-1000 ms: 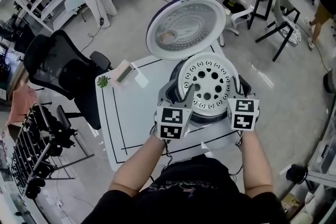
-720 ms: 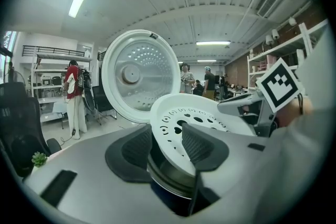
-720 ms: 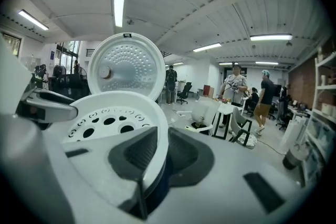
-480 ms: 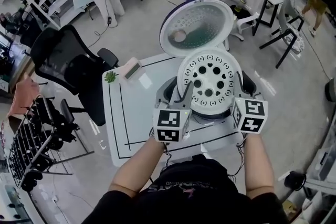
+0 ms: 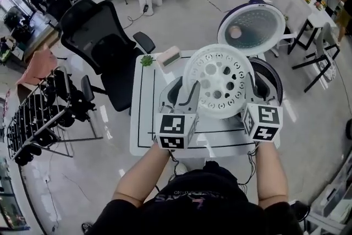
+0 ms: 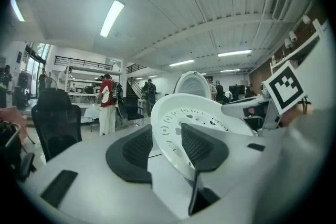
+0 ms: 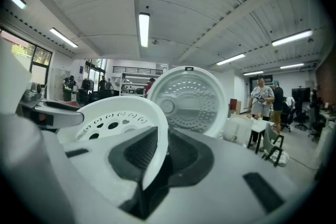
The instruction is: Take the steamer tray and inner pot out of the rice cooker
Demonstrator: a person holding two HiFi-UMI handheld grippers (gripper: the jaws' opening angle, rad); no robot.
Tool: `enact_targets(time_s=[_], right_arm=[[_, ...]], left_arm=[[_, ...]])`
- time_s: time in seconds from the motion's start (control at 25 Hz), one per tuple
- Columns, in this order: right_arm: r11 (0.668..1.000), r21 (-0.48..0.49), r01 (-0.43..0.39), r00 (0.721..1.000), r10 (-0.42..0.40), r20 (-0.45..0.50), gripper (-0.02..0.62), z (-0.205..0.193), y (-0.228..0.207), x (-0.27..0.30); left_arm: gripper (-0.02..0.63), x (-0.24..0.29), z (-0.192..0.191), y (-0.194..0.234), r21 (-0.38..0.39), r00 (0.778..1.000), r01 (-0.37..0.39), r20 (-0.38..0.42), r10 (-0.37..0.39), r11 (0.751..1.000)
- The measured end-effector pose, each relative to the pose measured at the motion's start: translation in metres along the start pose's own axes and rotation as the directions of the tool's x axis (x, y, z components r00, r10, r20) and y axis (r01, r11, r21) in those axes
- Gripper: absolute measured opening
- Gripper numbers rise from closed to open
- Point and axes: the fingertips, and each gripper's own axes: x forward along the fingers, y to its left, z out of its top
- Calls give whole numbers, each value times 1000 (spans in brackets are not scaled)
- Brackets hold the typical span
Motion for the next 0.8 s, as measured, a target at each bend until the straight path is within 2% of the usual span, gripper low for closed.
enact_targets(time_s=[0.28, 0.56, 0.8], right_arm=[[986, -35, -163, 987, 163, -7, 63, 1, 106, 18], [964, -68, -256, 967, 256, -21, 63, -3, 203, 18], [954, -81, -289, 957, 286, -47, 63, -19, 259, 16]], left_arm=[[173, -70, -18, 80, -31, 987, -161, -20, 160, 986], [173, -137, -49, 146, -80, 969, -246, -57, 242, 966], [171, -173, -77, 184, -100, 960, -275, -89, 266, 956]])
